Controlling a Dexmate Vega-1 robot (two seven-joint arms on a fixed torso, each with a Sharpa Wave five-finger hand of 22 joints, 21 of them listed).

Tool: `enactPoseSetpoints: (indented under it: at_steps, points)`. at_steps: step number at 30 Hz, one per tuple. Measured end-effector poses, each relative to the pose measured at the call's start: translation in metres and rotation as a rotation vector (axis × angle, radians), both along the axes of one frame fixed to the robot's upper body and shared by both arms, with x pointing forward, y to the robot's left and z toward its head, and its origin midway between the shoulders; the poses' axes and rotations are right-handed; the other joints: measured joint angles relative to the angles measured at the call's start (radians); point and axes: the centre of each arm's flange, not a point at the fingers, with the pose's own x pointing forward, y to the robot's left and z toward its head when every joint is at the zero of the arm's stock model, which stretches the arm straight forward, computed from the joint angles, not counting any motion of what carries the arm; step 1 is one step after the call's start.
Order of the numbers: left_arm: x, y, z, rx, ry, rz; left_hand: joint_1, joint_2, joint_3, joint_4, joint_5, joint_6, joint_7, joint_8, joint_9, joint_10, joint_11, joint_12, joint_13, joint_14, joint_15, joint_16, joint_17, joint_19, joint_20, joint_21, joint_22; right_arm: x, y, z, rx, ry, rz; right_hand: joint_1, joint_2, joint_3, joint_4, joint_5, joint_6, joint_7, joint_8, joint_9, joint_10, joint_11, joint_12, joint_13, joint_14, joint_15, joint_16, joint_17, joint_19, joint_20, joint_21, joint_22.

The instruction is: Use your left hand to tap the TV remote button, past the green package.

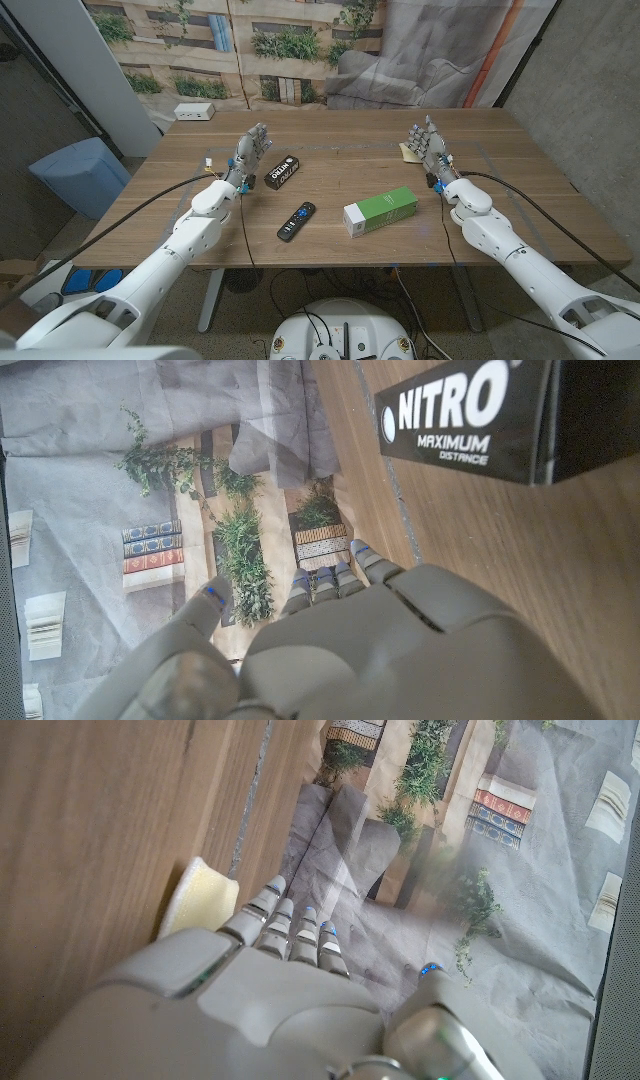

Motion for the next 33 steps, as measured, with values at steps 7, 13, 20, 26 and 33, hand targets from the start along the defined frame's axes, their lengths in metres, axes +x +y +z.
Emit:
enactPoseSetpoints:
  at_steps: [7, 13, 20, 26, 33]
  points:
    - [0.001, 0.007, 0.004, 0.024, 0.002, 0.005, 0.004, 0.004, 0.009, -0.007, 0.000, 0.000, 0.000, 0.000, 0.000, -0.003, -0.003, 0.000, 0.000, 0.000, 0.000, 0.000, -0.003, 0.003, -0.003, 0.000, 0.000, 0.000, 0.006, 0.001, -0.006, -0.009, -0.009, 0.000, 0.000, 0.004, -0.004, 0.000, 0.000, 0.000, 0.004, 0.000, 0.000, 0.000, 0.000, 0.000, 0.000, 0.000, 0.000, -0.003, 0.000, 0.000, 0.000, 0.000]
    - [-0.002, 0.014, 0.010, 0.045, -0.001, 0.009, 0.008, 0.008, 0.013, -0.011, 0.000, 0.009, -0.009, 0.000, 0.000, -0.003, -0.003, 0.000, 0.000, 0.000, 0.000, 0.000, -0.003, 0.003, -0.003, 0.000, 0.000, -0.002, 0.011, 0.002, -0.007, -0.020, -0.017, 0.000, 0.000, 0.004, -0.004, 0.000, 0.000, 0.000, 0.004, 0.000, 0.000, 0.000, 0.000, -0.002, -0.004, -0.004, 0.000, -0.008, -0.008, -0.007, 0.000, 0.000]
    - [-0.008, 0.019, 0.013, 0.076, 0.001, 0.013, 0.008, 0.008, 0.017, -0.015, 0.000, 0.016, -0.016, 0.000, 0.000, -0.009, -0.009, -0.004, 0.000, 0.000, 0.000, 0.000, 0.000, 0.003, -0.003, 0.000, 0.000, -0.005, 0.015, 0.002, -0.008, -0.027, -0.024, 0.000, 0.000, 0.004, -0.004, 0.000, 0.000, 0.000, 0.004, 0.000, 0.000, 0.000, 0.000, -0.003, -0.004, -0.004, 0.000, -0.012, -0.015, -0.015, 0.000, 0.000]
    - [-0.018, 0.025, 0.017, 0.115, 0.000, 0.023, 0.008, 0.008, 0.017, -0.015, 0.000, 0.034, -0.034, 0.000, 0.000, -0.009, -0.009, -0.008, 0.000, 0.000, 0.000, 0.000, 0.000, 0.003, -0.003, -0.004, 0.000, -0.007, 0.016, 0.001, -0.009, -0.025, -0.024, 0.000, 0.000, 0.007, -0.007, 0.004, 0.000, 0.000, 0.004, 0.000, 0.000, 0.000, 0.000, -0.003, -0.004, -0.004, 0.004, -0.017, -0.015, -0.015, 0.000, 0.000]
    - [-0.030, 0.028, 0.021, 0.157, -0.010, 0.032, 0.008, 0.008, 0.021, -0.019, 0.000, 0.045, -0.045, 0.000, 0.000, -0.009, -0.009, -0.008, 0.000, -0.004, -0.006, 0.000, 0.000, 0.012, -0.004, -0.004, 0.000, -0.008, 0.016, -0.001, -0.010, -0.021, -0.026, 0.000, 0.000, 0.010, -0.010, 0.006, 0.000, 0.000, 0.004, 0.000, 0.000, 0.000, 0.000, -0.008, 0.002, -0.009, 0.004, -0.022, -0.019, -0.018, 0.004, 0.000]
